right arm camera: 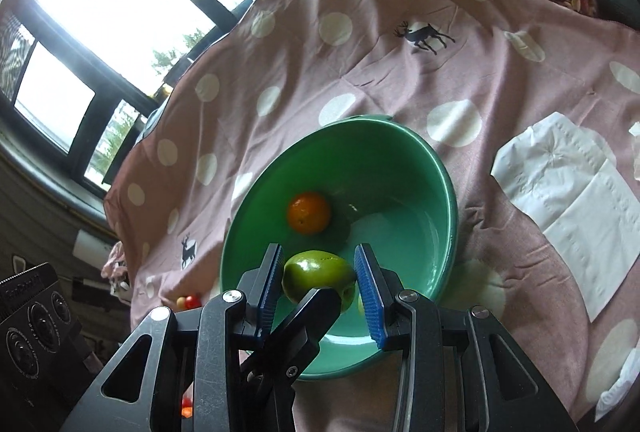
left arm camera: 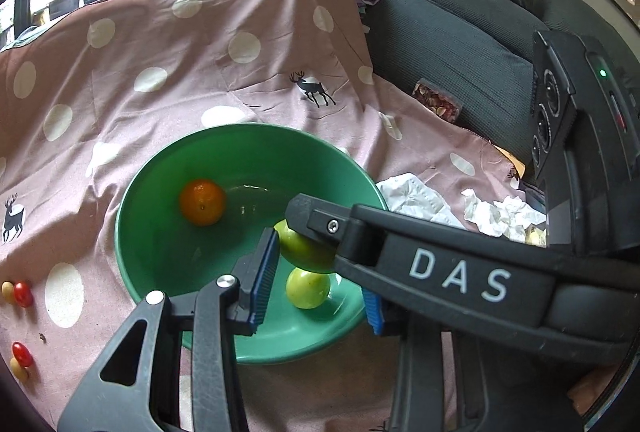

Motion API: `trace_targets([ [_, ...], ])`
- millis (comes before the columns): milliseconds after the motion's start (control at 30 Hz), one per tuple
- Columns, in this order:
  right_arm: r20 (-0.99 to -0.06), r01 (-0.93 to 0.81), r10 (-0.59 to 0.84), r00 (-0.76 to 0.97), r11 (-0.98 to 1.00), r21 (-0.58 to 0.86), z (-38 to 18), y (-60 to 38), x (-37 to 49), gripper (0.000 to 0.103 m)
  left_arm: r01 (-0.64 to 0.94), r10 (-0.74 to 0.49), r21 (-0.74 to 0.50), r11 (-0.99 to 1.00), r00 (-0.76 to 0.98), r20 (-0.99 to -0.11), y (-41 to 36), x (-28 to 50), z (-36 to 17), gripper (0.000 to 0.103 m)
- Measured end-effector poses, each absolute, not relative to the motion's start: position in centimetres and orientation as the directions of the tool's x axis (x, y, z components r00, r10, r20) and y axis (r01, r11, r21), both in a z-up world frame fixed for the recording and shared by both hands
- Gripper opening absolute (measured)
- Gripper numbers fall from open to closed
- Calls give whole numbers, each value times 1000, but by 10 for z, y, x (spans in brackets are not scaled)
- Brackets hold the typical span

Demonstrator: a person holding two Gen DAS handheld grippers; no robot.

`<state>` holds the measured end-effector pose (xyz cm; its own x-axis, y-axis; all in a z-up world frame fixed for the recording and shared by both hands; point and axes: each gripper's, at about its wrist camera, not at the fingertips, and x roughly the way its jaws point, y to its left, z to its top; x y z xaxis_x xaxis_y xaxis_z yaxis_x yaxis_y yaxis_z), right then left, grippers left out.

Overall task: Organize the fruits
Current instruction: 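Lower the apple into the green bowl and open the right gripper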

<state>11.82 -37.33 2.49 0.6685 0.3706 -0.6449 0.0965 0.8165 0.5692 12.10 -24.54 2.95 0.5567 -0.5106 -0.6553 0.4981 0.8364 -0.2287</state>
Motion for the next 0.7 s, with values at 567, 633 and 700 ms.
trace_targets([
  [567,-680,153,338,650,819,553,17,-379,121,40,500,-541,-282,819,511,-667,-249,125,16,37],
  [633,-685,157,332,649,822,547,17,-379,122,40,499,-546,-290,817,505,-669,-249,126,15,37],
  [700,-688,162,330,647,822,546,17,-379,122,40,498,-548,-294,816,501,-670,-248,128,14,37],
])
